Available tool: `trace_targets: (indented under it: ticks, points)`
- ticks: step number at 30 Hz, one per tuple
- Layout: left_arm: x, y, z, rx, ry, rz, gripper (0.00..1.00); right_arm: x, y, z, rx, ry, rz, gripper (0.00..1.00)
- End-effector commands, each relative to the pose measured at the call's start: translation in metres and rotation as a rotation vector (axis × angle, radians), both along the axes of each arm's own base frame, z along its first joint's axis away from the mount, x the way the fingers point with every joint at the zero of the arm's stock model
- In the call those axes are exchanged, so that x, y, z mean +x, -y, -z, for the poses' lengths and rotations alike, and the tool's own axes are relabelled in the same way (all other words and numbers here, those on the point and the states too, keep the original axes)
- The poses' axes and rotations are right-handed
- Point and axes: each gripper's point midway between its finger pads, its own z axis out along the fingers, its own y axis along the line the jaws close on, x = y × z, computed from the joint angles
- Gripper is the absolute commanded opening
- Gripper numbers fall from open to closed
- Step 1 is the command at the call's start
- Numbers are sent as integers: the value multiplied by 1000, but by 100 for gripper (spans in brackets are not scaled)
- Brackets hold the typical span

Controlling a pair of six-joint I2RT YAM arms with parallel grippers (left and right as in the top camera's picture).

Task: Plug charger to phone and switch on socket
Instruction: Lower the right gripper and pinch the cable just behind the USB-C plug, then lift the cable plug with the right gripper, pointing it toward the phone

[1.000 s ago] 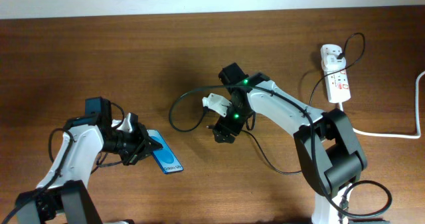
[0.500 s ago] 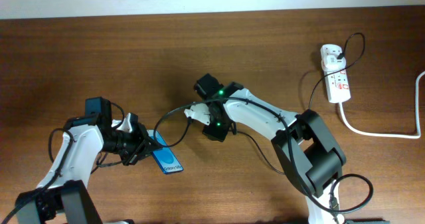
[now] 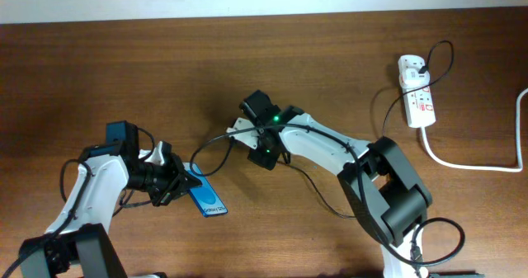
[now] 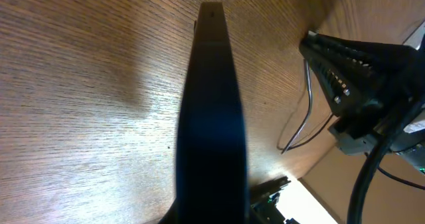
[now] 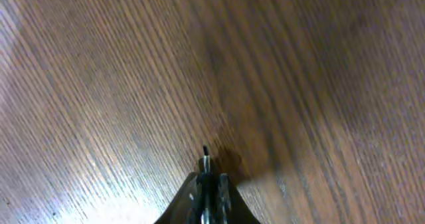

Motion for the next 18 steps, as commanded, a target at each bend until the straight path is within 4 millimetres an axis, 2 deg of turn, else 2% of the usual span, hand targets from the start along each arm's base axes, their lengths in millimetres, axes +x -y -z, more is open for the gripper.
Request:
trace_targets:
  ticks: [1,5,6,7,9,13,18]
  points:
    - [2,1,-3,-21,9,-2,3,-76,71,111,-268,-272,2,4]
    - [2,1,-3,-21,10,-2,4,-74,68,112,-253,-271,54,4]
    - [2,1,-3,-21,9,-2,4,-76,65,111,-238,-284,54,23]
    - [2,1,-3,-21,9,-2,4,-76,65,111,-240,-284,54,28]
    - [2,1,-3,-21,10,-2,4,-78,66,111,-244,-290,54,32]
    - [2,1,-3,-21,9,-2,4,-79,71,111,-264,-290,54,34]
    - [1,2,-3,-22,6,-2,4,-70,92,110,-379,-226,55,34]
